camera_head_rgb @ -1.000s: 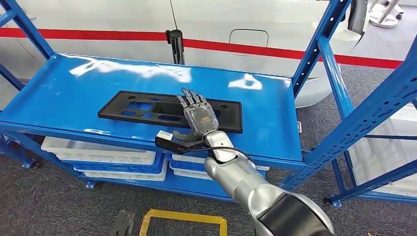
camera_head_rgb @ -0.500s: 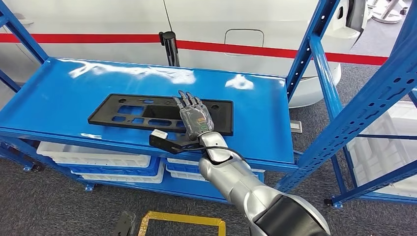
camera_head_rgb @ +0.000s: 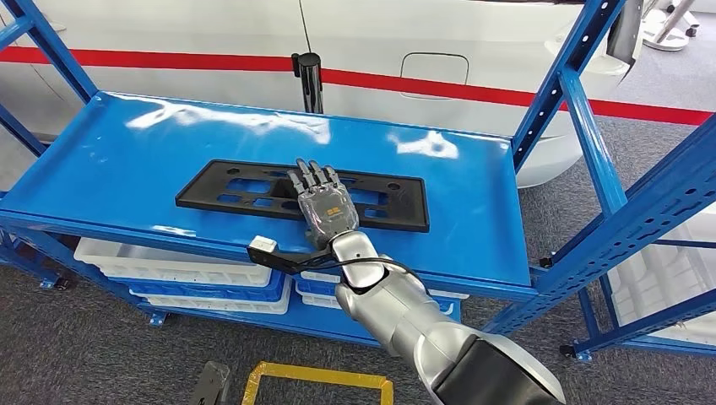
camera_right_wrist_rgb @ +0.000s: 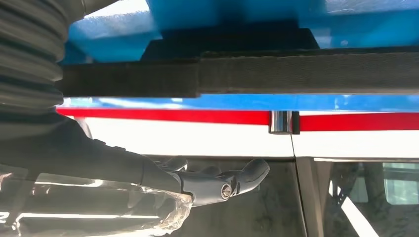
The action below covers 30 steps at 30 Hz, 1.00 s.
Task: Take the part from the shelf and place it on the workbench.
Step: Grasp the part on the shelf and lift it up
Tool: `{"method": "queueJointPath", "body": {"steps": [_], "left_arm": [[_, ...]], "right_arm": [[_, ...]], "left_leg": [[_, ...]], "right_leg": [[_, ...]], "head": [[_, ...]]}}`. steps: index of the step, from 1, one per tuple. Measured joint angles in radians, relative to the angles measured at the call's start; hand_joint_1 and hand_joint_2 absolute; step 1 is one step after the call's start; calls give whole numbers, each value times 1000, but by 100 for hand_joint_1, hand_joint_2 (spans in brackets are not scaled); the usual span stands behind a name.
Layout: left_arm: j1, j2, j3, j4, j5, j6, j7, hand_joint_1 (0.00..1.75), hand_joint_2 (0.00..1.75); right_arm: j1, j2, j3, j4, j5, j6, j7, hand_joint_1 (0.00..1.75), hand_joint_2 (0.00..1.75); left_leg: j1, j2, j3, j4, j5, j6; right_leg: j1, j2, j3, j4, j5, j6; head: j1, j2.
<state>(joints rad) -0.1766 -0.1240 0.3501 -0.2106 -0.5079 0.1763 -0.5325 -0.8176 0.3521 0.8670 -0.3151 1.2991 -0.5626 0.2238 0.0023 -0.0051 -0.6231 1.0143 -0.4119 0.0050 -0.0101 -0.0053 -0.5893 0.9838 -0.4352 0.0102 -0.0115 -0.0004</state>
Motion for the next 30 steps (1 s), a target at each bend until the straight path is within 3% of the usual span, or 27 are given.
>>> {"method": "queueJointPath", "body": {"steps": [9, 24, 25, 29, 30], "left_arm": [[-1, 0, 1, 0, -6, 4, 6, 0, 0], [-1, 0, 12, 0, -11, 10, 7, 0, 0], [-1, 0, 13, 0, -12, 10, 7, 0, 0], [-2, 0, 14, 0, -16, 10, 8, 0, 0], [-2, 0, 15, 0, -16, 10, 9, 0, 0]], "right_arm": [[-21, 0, 77, 16, 89, 40, 127, 0, 175], [-50, -20, 78, 35, 80, 76, 170, 0, 175], [-50, -21, 78, 36, 80, 77, 172, 7, 175], [-55, -26, 74, 39, 79, 100, 183, 120, 175], [-56, -28, 73, 40, 78, 104, 184, 129, 175]], "left_leg": [[-2, 0, -2, 0, 3, 6], [0, 0, -2, 0, 4, 7], [0, 0, -2, 0, 4, 7], [0, 0, -2, 0, 4, 7], [0, 0, -2, 0, 4, 7]], "right_leg": [[-2, 0, 0, -5, 5, 7], [-2, 0, -2, -5, 5, 8], [-2, 0, -2, -5, 5, 8], [-2, 0, -2, -5, 5, 8], [-2, 0, -2, -4, 5, 8]], "head": [[0, 0], [0, 0], [0, 0], [0, 0], [0, 0]]}}
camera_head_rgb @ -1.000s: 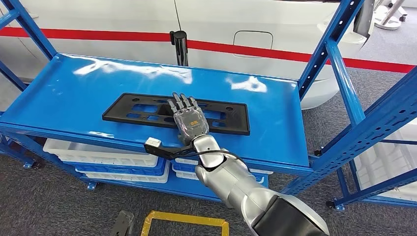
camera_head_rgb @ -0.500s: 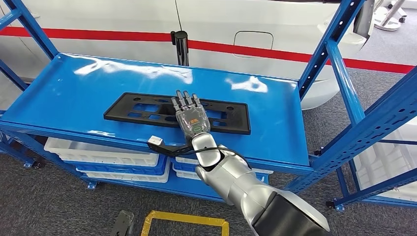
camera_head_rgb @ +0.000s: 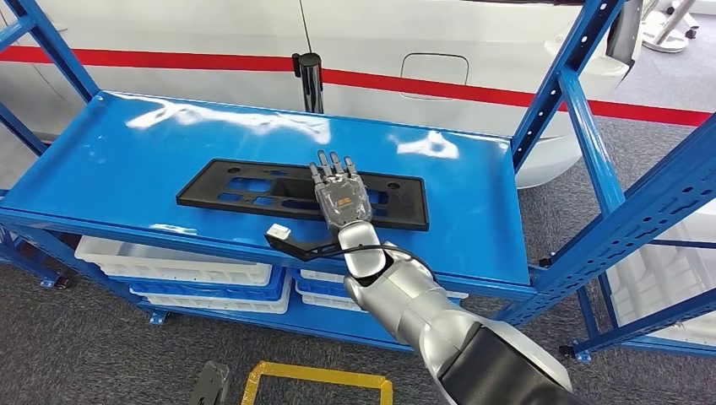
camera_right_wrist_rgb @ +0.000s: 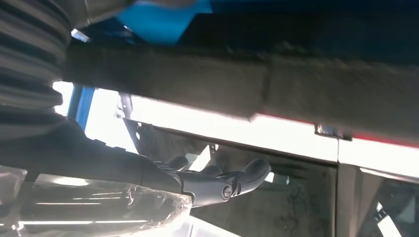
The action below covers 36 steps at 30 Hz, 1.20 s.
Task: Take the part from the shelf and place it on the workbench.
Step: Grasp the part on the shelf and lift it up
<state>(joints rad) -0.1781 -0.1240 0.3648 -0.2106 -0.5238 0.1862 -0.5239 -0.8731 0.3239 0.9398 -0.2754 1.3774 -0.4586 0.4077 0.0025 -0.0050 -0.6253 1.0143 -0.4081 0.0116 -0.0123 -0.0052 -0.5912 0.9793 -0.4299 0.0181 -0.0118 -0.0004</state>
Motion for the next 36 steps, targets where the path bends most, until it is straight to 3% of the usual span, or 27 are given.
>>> {"method": "queueJointPath", "body": {"steps": [5, 8, 25, 30, 34, 36], "left_arm": [[0, 0, 2, 0, 0, 0, 0, 0, 0], [0, 0, 2, 0, -1, 0, 0, 0, 0], [0, 0, 3, 0, -14, -6, 0, 0, 0], [0, 0, 4, 0, -14, -6, 0, 0, 0], [0, -1, 10, 0, -19, -6, 0, 0, 0], [0, -1, 13, 0, -20, -6, 0, 0, 0]], "right_arm": [[0, -6, -10, 2, -1, 4, -1, 158, 175], [1, -6, -15, 2, -2, 2, -4, 164, 175], [17, -11, -69, 3, -3, -114, -62, 170, 175], [16, -2, -147, -5, -123, -198, -189, 171, 175], [-5, 11, -258, -56, -337, -228, -365, 171, 175], [-22, 15, -300, -86, -410, -232, -411, 172, 175]], "left_leg": [[0, 0, 0, 0, 0, 0], [0, 0, 0, 0, 0, 0], [0, 0, 0, 0, 0, 0], [0, 0, -1, 0, 0, 0], [0, 1, -1, 0, 0, 0], [0, 0, -1, 0, 0, 0]], "right_leg": [[0, 0, 0, 0, 0, 0], [0, 0, 0, 0, 0, 0], [0, 0, 0, 0, 0, 0], [0, 0, 1, 0, 0, 0], [0, 1, 0, 0, 0, 0], [0, 0, 0, 0, 0, 0]], "head": [[0, 0], [0, 0], [0, 0], [0, 0], [0, 0], [0, 0]]}}
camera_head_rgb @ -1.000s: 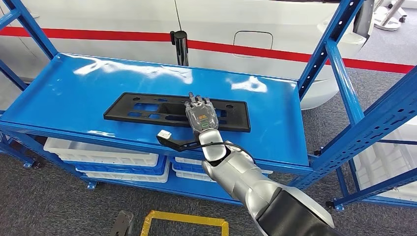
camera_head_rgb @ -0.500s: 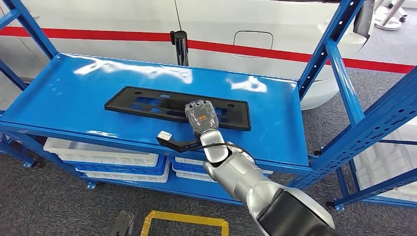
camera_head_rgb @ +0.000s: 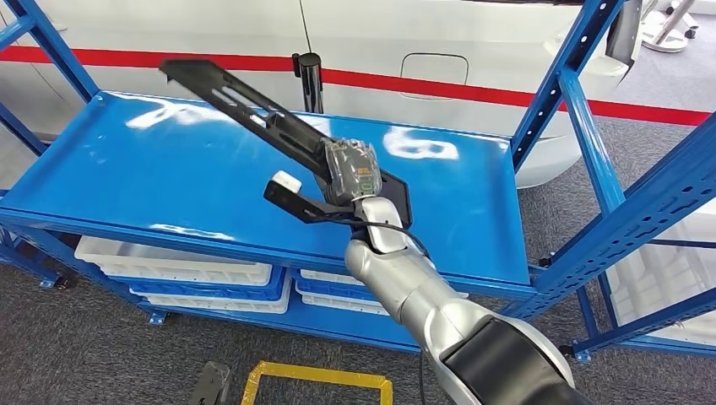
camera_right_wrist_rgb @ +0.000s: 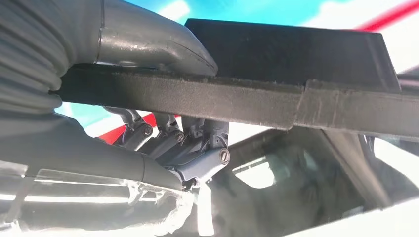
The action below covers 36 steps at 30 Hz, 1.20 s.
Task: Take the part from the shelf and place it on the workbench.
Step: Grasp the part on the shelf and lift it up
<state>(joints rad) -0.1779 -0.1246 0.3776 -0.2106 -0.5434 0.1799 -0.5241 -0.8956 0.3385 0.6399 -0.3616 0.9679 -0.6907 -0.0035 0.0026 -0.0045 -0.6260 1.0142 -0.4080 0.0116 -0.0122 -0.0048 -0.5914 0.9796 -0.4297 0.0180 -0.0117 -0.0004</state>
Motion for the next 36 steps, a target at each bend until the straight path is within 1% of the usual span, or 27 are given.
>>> {"method": "queueJointPath", "body": {"steps": [3, 5, 8, 10, 12, 15, 16, 19, 21, 26, 30, 36], "left_arm": [[0, 0, 5, 0, -1, 0, 0, 0, 0], [0, 0, 9, 0, -1, 0, -3, 0, 0], [1, 0, 14, 0, -2, 0, -8, 0, 0], [1, 0, 16, 0, -3, 1, -12, 0, 0], [2, 0, 17, 0, -3, 1, -13, 0, 0], [2, 0, 17, 0, -3, 1, -14, 0, 0], [2, 0, 17, 0, -3, 1, -15, 0, 44], [2, 0, 24, 0, -4, 2, -17, 0, 175], [2, 0, 30, 0, -4, 6, -17, 0, 175], [3, 1, 43, 0, 2, 10, -23, 0, 175], [5, 1, 48, 0, 3, 10, -26, 0, 175], [5, 1, 49, 0, 5, 10, -27, 0, 175]], "right_arm": [[-12, 6, -45, -35, -37, -2, -36, 173, 175], [-6, 8, -77, -72, -86, -3, -95, 172, 175], [-1, 12, -114, -144, -248, 5, -200, 174, 175], [0, 13, -127, -198, -364, 31, -250, 174, 175], [0, 13, -134, -227, -413, 52, -270, 175, 175], [2, 13, -138, -240, -427, 63, -276, 174, 175], [5, 13, -142, -255, -443, 78, -283, 174, 175], [50, 7, -173, -407, -571, 191, -321, 174, 175], [90, -2, -188, -505, -633, 244, -335, 174, 175], [150, -18, -198, -622, -667, 288, -342, 175, 175], [184, -25, -199, -680, -671, 297, -342, 175, 175], [204, -30, -200, -718, -671, 298, -342, 175, 175]], "left_leg": [[0, 0, 0, 0, 0, 0], [0, 0, -1, 0, 1, 1], [0, 0, -2, 0, 1, 1], [0, 0, -2, 0, 1, 1], [0, 0, -2, 0, 1, 1], [0, 0, -2, 0, 1, 1], [0, 0, -2, 0, 1, 1], [0, -1, -2, 0, 1, 1], [0, -1, -3, 0, 1, 1], [0, -1, -3, 0, 1, 1], [0, -1, -3, 0, 1, 1], [0, -1, -3, 0, 1, 1]], "right_leg": [[0, 0, 0, 0, 0, 0], [0, 0, 0, 0, 0, 0], [0, 0, 0, 1, 0, 0], [0, 0, 0, 0, 0, 0], [0, 0, 0, 0, 0, 0], [0, 0, 0, 0, 0, 0], [0, 0, 0, 0, 0, 0], [0, -1, -1, 0, 0, 0], [0, -1, -1, 0, 0, 0], [0, -1, -1, 0, 0, 0], [0, -1, -2, 0, 0, 0], [0, -1, -2, 0, 0, 0]], "head": [[0, 0], [0, 0], [0, 0], [0, 0], [0, 0], [0, 0], [0, 0], [0, 0], [0, 0], [0, 0], [0, 0], [0, 0]]}}
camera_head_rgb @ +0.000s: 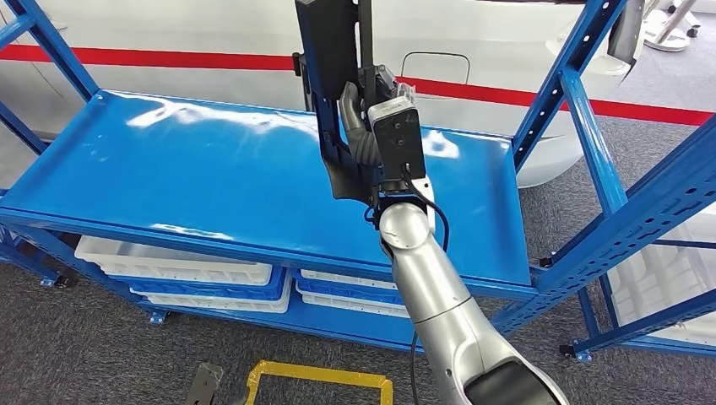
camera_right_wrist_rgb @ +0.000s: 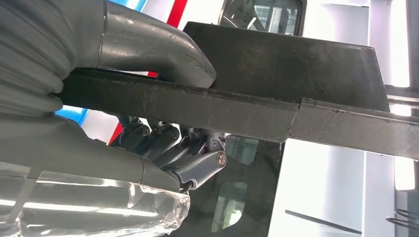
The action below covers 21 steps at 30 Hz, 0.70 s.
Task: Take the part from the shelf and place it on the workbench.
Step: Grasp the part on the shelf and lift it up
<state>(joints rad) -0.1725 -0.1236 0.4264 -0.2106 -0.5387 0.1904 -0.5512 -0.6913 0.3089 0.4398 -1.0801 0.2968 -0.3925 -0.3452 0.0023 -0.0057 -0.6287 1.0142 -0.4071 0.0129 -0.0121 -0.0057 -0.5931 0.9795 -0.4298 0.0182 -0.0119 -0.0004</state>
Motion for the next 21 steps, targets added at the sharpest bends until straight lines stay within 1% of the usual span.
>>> {"method": "queueJointPath", "body": {"steps": [6, 16, 21], "left_arm": [[0, 0, 0, 0, 0, 1, 0, 0, 175], [13, 2, 16, 0, 1, 27, 36, 0, 175], [20, 3, 34, 0, 15, 34, 28, 0, 175]], "right_arm": [[5, -2, 0, -15, -7, 11, 0, 175, 175], [94, -31, 4, -105, -88, 143, -19, 175, 175], [126, -53, 24, -159, -134, 182, -34, 175, 175]], "left_leg": [[0, 0, 0, 0, 0, 0], [0, 0, 0, 0, 0, 0], [0, 0, -1, 0, 0, 0]], "right_leg": [[0, 0, 0, 0, 0, 0], [0, 0, 0, 0, 0, 0], [0, 0, 0, 0, 0, 0]], "head": [[0, 0], [0, 0], [0, 0]]}}
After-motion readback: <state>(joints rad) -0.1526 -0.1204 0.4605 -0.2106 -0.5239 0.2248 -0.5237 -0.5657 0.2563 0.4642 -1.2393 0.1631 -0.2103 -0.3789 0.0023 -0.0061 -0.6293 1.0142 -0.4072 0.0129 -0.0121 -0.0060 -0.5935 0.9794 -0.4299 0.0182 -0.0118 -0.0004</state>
